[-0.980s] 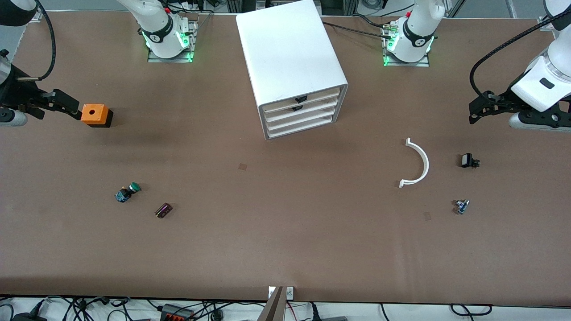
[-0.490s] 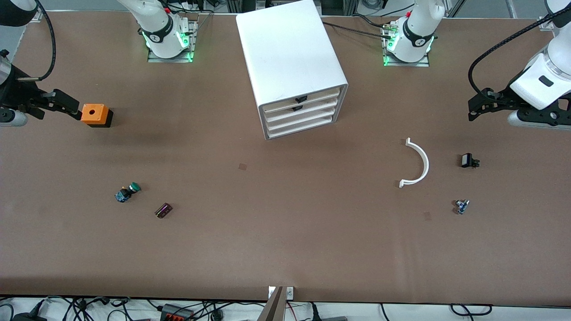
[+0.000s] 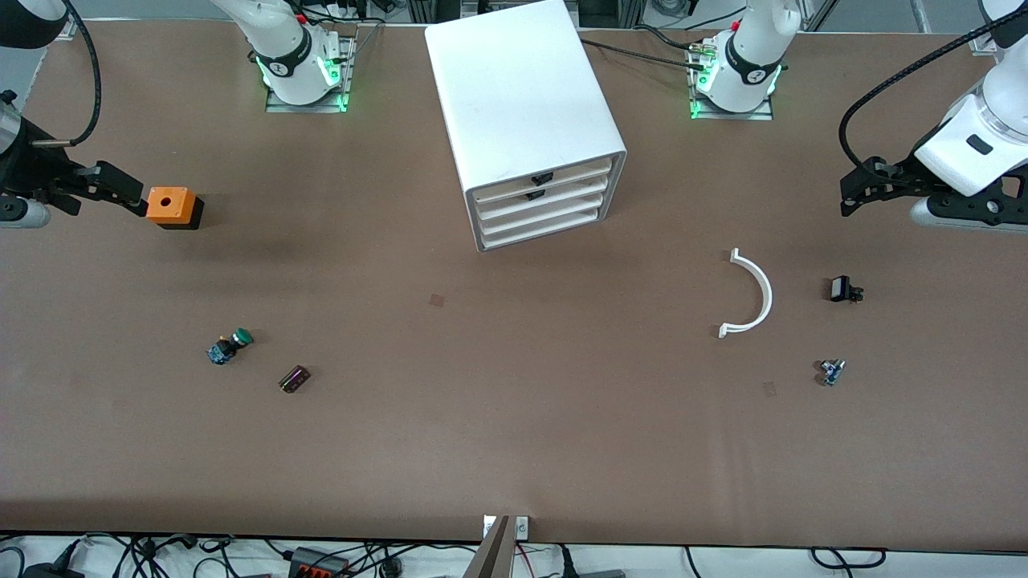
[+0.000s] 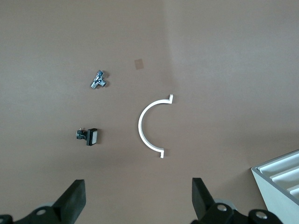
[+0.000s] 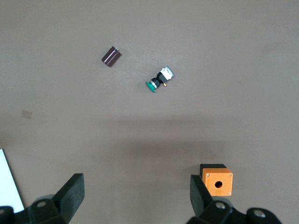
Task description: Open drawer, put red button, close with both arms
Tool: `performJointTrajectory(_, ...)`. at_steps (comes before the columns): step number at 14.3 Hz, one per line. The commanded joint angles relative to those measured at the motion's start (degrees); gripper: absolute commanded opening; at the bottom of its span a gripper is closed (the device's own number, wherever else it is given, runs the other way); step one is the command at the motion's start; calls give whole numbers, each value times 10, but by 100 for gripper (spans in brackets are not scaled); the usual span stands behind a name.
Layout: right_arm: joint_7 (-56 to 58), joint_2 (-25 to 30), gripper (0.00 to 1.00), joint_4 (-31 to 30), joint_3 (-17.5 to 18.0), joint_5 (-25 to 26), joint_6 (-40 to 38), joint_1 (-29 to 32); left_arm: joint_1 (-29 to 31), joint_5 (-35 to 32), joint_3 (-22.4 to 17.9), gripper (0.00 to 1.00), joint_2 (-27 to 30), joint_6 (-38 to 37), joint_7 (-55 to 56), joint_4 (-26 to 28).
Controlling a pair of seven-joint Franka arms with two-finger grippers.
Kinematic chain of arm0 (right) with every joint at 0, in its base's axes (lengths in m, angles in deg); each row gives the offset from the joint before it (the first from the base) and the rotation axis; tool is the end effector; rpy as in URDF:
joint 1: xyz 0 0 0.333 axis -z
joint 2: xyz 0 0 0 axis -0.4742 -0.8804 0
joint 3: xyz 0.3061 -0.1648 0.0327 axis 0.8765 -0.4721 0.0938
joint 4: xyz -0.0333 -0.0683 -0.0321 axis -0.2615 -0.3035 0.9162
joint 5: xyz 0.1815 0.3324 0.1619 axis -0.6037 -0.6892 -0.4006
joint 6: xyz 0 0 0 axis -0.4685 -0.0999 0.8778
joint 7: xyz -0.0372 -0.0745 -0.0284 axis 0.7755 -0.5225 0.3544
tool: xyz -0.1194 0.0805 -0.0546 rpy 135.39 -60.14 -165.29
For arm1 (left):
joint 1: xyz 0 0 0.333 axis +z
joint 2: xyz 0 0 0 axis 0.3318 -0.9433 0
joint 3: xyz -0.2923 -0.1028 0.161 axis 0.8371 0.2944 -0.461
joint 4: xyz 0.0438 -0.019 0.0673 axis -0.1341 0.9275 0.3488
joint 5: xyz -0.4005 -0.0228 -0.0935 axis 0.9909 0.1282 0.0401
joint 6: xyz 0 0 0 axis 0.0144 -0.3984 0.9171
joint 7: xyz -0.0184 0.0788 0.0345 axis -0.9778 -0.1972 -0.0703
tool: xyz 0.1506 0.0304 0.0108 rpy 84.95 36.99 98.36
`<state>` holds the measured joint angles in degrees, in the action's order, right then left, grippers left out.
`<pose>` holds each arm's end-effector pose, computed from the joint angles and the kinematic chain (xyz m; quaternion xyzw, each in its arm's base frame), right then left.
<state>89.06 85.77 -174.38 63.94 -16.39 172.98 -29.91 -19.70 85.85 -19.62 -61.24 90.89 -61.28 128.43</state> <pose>0.5746 -0.0156 0.5615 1.0000 -0.0045 0.0022 0.0034 0.5710 -0.0357 0.5757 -0.9990 0.0434 -0.0008 0.0110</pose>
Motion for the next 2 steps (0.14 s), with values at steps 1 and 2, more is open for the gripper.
performJointTrajectory(1, -1, 3, 100, -2, 4, 9, 0, 3, -7, 7, -6, 100, 2, -15, 5, -10)
performJointTrajectory(2, -1, 3, 100, -2, 4, 9, 0, 3, -7, 7, -6, 100, 2, -15, 5, -10)
